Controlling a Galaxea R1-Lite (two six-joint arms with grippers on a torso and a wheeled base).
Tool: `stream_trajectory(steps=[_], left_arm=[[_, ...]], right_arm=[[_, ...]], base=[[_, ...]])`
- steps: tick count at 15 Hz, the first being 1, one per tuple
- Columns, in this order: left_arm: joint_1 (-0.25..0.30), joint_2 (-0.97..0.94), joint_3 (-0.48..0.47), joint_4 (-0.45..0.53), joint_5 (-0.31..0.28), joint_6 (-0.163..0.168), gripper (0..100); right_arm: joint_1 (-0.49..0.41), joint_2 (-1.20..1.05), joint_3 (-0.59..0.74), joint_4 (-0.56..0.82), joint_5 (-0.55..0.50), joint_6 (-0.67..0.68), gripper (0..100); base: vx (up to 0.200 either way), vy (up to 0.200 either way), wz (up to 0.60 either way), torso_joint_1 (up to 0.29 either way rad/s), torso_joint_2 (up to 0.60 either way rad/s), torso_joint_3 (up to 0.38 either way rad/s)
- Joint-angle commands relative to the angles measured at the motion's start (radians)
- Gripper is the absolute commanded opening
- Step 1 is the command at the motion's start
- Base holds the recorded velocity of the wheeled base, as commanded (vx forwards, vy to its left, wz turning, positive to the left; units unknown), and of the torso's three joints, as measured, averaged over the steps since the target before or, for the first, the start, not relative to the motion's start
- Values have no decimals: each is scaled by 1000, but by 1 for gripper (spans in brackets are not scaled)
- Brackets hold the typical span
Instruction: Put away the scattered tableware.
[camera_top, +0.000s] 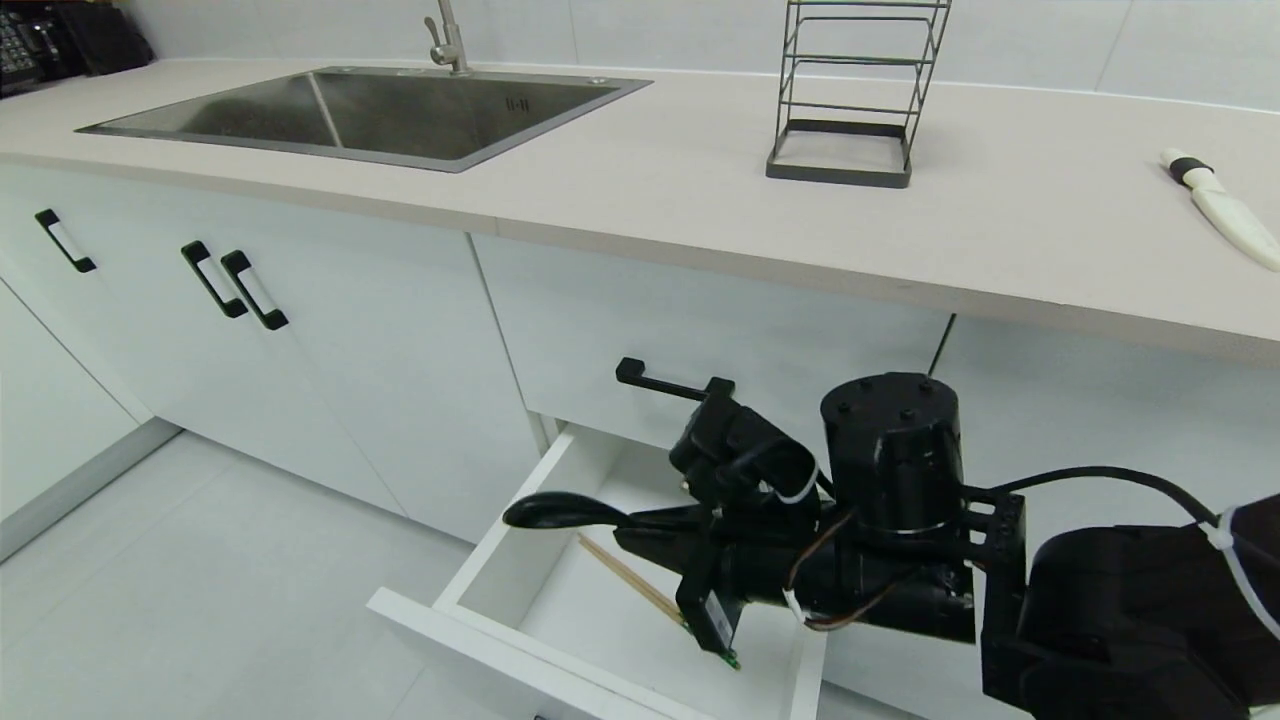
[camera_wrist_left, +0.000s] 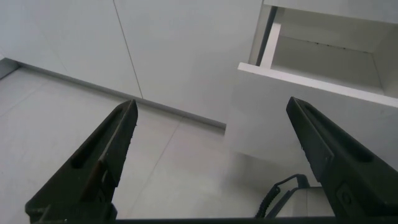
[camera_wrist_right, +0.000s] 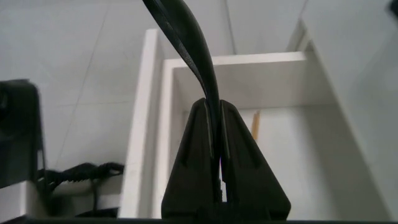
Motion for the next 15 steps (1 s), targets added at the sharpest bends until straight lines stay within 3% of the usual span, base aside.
stream_trajectory(steps=[1,6,15], left_arm=[[0,0,0,0,0,-1,100],[0,0,0,0,0,-1,100],[0,0,0,0,0,-1,100]], right_arm=[[-31,60,-48,-10,-13,-17,0],[-12,175,-180,-25,-57,-72,0],[-14,229,-177,-25,-54,-115,0]], base=[[0,0,0,0,0,0],[0,0,0,0,0,0],[0,0,0,0,0,0]])
